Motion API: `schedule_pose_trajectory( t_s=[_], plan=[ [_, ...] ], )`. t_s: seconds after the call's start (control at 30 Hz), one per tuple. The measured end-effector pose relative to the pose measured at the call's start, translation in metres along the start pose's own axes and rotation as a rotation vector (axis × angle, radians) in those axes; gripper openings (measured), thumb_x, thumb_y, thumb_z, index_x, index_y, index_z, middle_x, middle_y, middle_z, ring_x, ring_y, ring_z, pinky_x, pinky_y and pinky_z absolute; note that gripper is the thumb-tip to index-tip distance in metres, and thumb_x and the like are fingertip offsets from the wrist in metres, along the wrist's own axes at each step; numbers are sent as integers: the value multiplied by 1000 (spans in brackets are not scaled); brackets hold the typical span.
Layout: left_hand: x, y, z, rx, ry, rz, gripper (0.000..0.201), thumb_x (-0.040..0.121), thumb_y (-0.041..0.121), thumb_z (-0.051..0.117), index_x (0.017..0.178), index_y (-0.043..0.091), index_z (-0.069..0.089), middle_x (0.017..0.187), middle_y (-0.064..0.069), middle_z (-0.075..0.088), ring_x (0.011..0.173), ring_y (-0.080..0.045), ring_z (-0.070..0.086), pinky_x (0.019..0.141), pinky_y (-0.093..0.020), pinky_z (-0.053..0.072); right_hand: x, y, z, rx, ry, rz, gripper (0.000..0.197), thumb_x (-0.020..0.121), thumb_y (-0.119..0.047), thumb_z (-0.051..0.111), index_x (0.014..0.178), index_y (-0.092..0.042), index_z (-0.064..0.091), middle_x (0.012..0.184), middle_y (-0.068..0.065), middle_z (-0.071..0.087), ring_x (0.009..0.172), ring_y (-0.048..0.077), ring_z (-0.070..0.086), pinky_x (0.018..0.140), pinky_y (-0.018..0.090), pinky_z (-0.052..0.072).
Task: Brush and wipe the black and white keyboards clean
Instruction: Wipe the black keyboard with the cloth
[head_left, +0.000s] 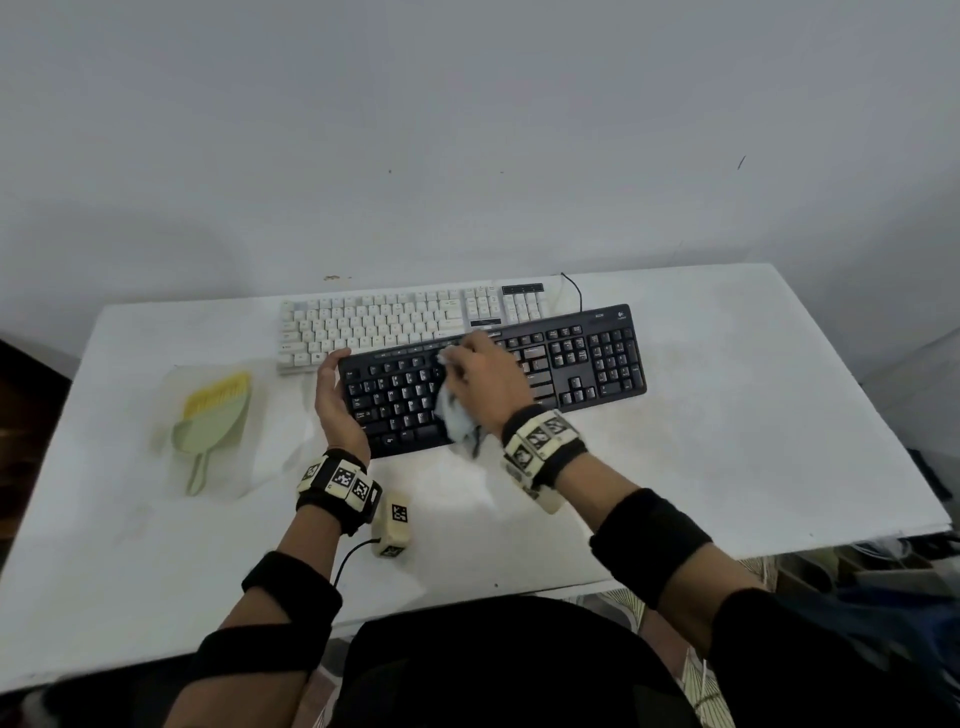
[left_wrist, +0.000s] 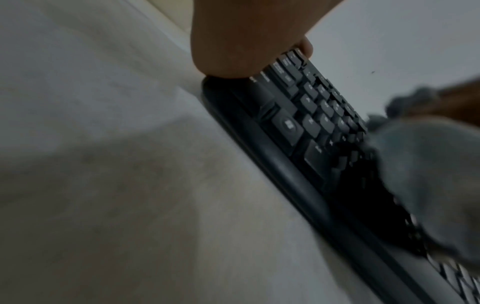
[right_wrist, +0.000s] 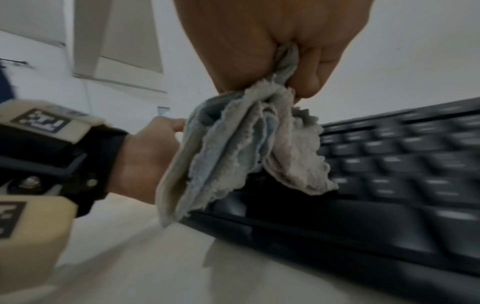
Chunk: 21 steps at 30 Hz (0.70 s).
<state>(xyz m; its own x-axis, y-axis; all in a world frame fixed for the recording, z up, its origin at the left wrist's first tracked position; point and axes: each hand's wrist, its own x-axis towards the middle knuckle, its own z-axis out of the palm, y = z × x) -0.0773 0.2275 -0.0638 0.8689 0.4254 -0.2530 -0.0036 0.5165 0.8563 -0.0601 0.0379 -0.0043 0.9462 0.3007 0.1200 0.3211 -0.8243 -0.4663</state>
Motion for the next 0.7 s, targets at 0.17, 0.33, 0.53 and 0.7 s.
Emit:
schedule_pose_trajectory(
  t_s=[0.17, 0.33, 0.53, 0.7],
  plan=[
    [-2, -4, -6, -32, 8, 17, 34, 103, 43, 49, 123, 23, 69, 121, -20, 67, 110, -35, 66, 96, -49, 54, 13, -66, 40, -90, -131, -222, 25, 98, -24, 63, 119, -12, 69, 112, 9, 57, 72, 24, 64, 66, 38, 60],
    [-9, -1, -3, -43, -4, 15, 34, 108, 35, 39, 117, 26, 70, 111, -14, 71, 103, -26, 68, 89, -39, 55, 12, -82, 48, -265, -272, -267, 23, 96, -20, 62, 117, -11, 67, 115, 9, 49, 74, 28, 66, 64, 44, 59],
    [-10, 5, 0, -36, 8, -24, 30, 105, 40, 45, 118, 24, 67, 108, -17, 71, 95, -30, 69, 77, -37, 59, 1, -71, 40, -324, -243, -53, 15, 92, -16, 68, 105, -8, 64, 114, 11, 49, 77, 26, 65, 70, 42, 60],
    [-9, 2, -1, -26, -19, -37, 31, 106, 41, 45, 116, 24, 69, 99, -9, 73, 90, -23, 69, 78, -34, 57, 9, -97, 47, -290, -288, -231, 18, 92, -12, 65, 109, -9, 65, 113, 8, 48, 72, 26, 64, 58, 37, 50]
  ],
)
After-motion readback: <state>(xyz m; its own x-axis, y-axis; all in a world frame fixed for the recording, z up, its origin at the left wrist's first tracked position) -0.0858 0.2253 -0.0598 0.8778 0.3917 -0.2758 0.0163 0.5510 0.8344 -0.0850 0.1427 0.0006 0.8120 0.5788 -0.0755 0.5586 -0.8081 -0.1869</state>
